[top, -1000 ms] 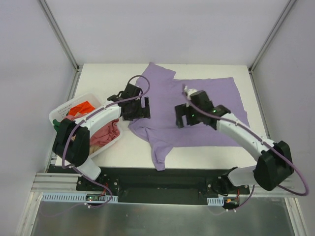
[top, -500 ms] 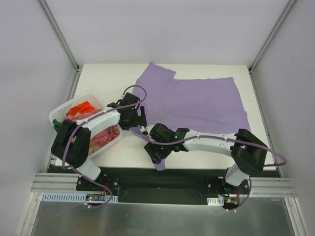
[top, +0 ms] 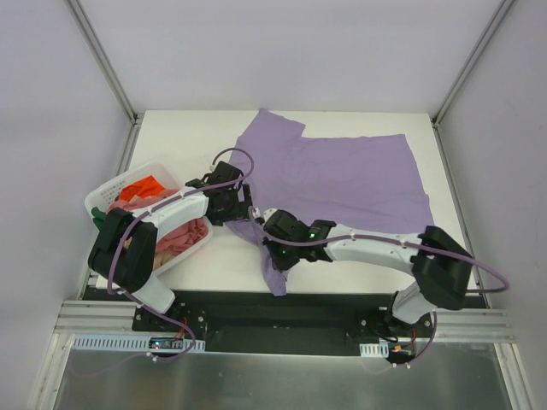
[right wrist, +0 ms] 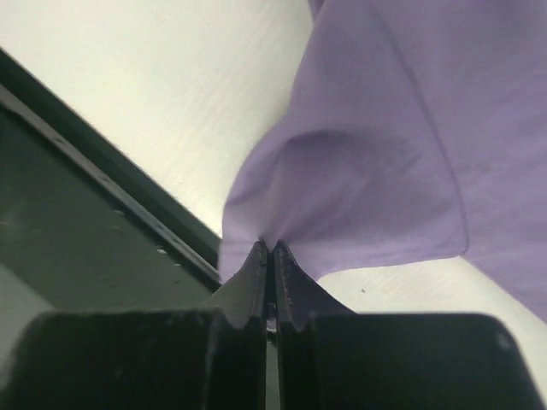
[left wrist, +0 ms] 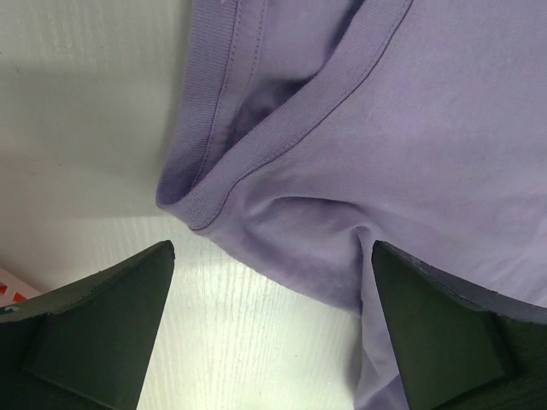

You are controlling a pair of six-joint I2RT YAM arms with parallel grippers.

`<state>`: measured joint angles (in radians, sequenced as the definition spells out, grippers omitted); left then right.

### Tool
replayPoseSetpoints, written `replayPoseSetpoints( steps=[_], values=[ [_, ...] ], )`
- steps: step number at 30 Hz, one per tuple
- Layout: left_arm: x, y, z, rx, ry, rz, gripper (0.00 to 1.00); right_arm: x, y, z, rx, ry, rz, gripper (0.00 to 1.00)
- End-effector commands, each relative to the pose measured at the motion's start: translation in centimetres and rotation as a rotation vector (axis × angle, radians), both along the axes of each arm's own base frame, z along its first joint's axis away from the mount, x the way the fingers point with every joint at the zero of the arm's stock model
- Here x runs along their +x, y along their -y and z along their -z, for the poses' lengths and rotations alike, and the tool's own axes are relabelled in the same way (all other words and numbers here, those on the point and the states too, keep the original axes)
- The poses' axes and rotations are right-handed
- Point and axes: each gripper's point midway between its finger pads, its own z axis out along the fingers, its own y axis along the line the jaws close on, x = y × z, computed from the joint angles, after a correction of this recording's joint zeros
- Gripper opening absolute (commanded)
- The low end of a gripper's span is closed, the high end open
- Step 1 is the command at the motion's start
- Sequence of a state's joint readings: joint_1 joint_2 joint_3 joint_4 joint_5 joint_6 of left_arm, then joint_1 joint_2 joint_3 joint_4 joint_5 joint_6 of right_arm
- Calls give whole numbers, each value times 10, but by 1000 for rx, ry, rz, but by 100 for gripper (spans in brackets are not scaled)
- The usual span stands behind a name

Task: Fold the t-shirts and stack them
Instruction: Flatten out the tshirt

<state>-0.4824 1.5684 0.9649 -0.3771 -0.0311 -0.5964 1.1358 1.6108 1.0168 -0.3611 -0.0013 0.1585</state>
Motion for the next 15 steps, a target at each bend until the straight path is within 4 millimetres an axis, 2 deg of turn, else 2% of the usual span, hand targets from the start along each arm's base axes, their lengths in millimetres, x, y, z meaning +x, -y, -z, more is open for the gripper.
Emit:
replayPoseSetpoints(
  steps=[1, 3, 5, 9, 11, 12, 13, 14, 15],
  values=[
    [8, -5, -17, -14, 61, -32, 99, 12, 8, -51, 215, -58, 174, 0],
    [8, -4, -20, -18, 69, -27, 99, 22, 33, -48, 262, -123, 305, 0],
    [8, -4, -20, -19, 70, -21, 99, 40, 71, -29, 244, -159, 468, 3],
    [6, 0, -19, -31, 60, 4, 99, 69, 151, 18, 96, -138, 721, 18],
    [7, 4, -19, -43, 54, 14, 99, 82, 181, 30, -7, -80, 780, 21],
    [5, 5, -18, -46, 49, 21, 99, 85, 185, 29, -27, -69, 764, 31],
    [5, 5, -19, -46, 50, 23, 99, 85, 185, 25, -44, -66, 743, 51],
    [0, 11, -21, -75, 41, 43, 99, 86, 183, 19, -33, -55, 722, 64],
    [-2, 14, -23, -85, 42, 50, 99, 87, 180, 13, -12, -43, 701, 72]
  ],
)
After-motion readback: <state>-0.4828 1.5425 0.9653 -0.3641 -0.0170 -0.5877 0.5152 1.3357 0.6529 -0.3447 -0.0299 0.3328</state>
